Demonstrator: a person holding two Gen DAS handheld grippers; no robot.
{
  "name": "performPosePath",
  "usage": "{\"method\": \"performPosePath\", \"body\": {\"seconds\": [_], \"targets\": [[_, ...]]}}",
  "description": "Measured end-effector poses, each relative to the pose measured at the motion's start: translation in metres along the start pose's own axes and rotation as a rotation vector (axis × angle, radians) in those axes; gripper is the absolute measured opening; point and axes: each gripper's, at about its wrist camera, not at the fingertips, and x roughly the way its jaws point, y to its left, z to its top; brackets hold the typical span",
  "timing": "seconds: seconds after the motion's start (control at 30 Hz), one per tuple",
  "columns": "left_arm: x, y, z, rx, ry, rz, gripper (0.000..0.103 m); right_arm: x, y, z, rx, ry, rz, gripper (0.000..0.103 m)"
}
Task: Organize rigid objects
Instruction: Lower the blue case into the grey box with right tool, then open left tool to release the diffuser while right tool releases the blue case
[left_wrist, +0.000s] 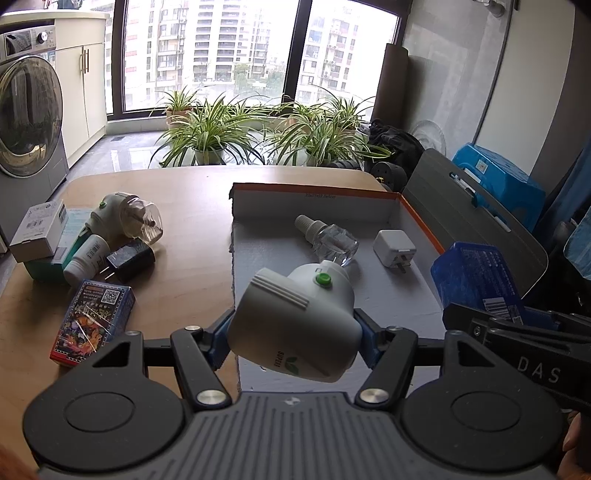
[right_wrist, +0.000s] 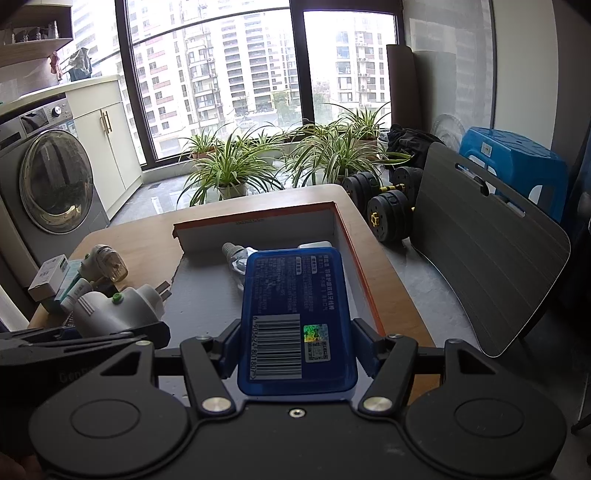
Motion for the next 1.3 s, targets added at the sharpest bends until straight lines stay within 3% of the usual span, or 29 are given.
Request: {"method": "performPosePath", "body": {"seconds": [1.3], "targets": [[0.045,-0.015,0.021,0.022,0.035,-0.019,0.067,0.060,-0.013,0.035,-0.072,0.060,-0.014,0.075]]}}
